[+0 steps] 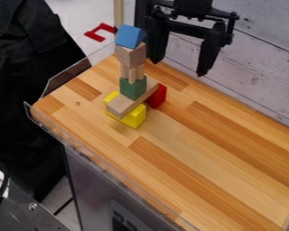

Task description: Remove the blue triangle on top of white cube and put it on the table

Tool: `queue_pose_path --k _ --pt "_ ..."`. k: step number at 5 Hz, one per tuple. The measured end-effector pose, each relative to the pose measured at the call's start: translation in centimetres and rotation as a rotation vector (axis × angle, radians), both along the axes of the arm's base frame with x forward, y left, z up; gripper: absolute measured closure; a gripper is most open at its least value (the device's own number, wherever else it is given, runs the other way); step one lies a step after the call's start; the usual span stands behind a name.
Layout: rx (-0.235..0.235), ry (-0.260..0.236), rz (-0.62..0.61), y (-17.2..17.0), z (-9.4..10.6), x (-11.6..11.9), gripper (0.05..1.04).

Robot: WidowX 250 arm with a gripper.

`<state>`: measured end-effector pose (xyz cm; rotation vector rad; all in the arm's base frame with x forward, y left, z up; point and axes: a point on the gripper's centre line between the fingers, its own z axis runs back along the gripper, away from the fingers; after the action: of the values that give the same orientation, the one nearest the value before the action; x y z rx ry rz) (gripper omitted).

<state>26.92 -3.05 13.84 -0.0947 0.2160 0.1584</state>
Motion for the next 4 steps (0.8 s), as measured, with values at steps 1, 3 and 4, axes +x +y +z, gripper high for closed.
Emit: queue_pose_path --k 1,3,4 --pt "0.002 0.035 0.000 0.0 -0.9 -0.1 0.083" --pt "0.015 0.030 -0.011 -0.3 -0.6 0.1 0.083" --pt "0.041 -0.003 -0.016 -0.1 0.7 0.4 0.083"
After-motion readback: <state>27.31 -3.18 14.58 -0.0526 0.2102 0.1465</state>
